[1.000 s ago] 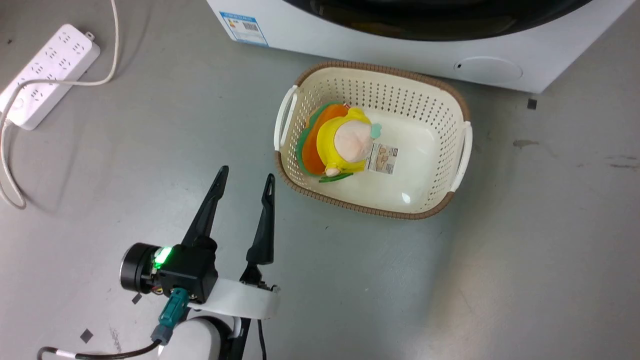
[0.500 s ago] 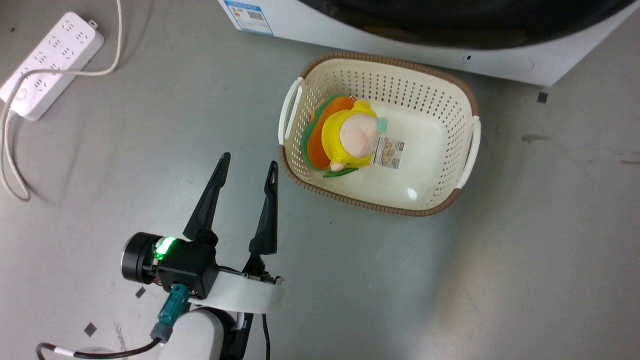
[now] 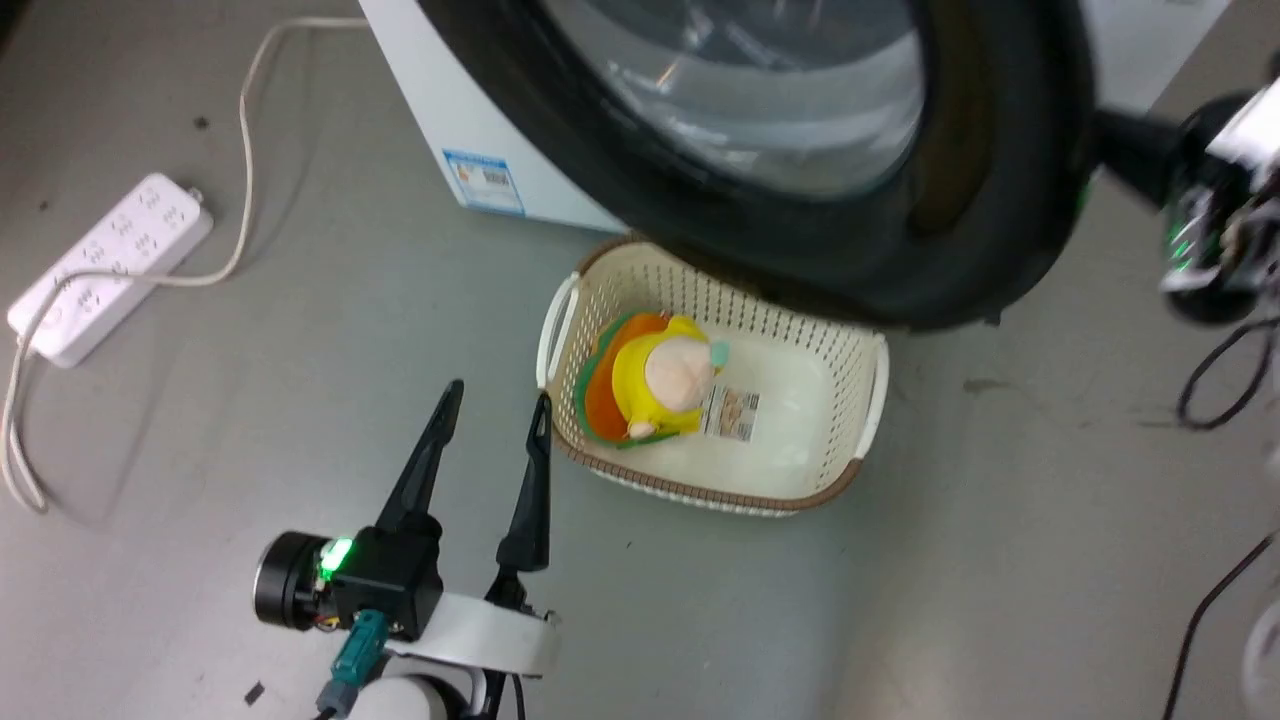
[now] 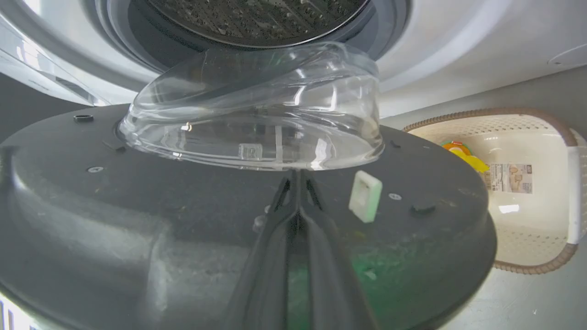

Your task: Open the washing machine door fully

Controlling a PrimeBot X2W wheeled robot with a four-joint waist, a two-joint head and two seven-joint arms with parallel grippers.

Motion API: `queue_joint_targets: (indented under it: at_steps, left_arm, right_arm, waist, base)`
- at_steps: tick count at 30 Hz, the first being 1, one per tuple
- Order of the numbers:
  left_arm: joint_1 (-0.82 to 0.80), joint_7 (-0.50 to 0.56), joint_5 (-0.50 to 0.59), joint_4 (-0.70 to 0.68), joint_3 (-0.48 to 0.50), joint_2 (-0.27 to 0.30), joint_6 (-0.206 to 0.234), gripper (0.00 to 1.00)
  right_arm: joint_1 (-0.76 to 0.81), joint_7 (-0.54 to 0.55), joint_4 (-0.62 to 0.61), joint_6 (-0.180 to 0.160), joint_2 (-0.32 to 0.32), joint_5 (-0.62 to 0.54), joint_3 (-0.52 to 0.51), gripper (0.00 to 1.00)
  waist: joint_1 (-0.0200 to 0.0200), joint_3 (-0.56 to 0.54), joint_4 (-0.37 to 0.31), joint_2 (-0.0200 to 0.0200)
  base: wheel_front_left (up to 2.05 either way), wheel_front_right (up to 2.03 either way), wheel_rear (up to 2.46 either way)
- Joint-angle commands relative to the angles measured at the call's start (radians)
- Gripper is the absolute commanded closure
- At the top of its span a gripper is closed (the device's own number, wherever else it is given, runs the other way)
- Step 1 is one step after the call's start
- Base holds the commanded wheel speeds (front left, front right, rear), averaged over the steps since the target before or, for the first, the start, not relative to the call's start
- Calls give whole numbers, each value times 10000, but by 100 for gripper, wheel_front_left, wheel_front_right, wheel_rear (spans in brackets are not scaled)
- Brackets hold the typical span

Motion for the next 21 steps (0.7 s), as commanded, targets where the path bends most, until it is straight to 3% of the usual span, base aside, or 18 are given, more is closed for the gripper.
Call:
queue_joint_targets:
  at_steps: [1, 7, 13, 21]
  left_arm:
    - [223, -53, 43, 78, 64, 10, -48, 0]
    - [769, -53, 128, 205, 193, 10, -183, 0]
    - [1097, -53, 152, 324, 189, 10, -304, 0]
    - [1497, -53, 34, 490, -86, 10, -352, 0]
  right_arm:
    - [619, 252, -322, 12, 366, 141, 93, 100]
    - [2406, 1075, -1583, 12, 1202, 424, 389, 100]
    - [3680, 1618, -2472, 12, 1463, 818, 856, 100]
    - [5115, 1123, -3216, 12, 1480, 3281, 3427, 100]
  waist:
    - [2, -634, -189, -1]
    - [2, -1476, -231, -1]
    - [2, -1995, -158, -1]
    - [2, -2419, 69, -1]
  base:
    - [0, 0, 0]
    - [0, 0, 0]
    - [0, 0, 0]
    - [0, 0, 0]
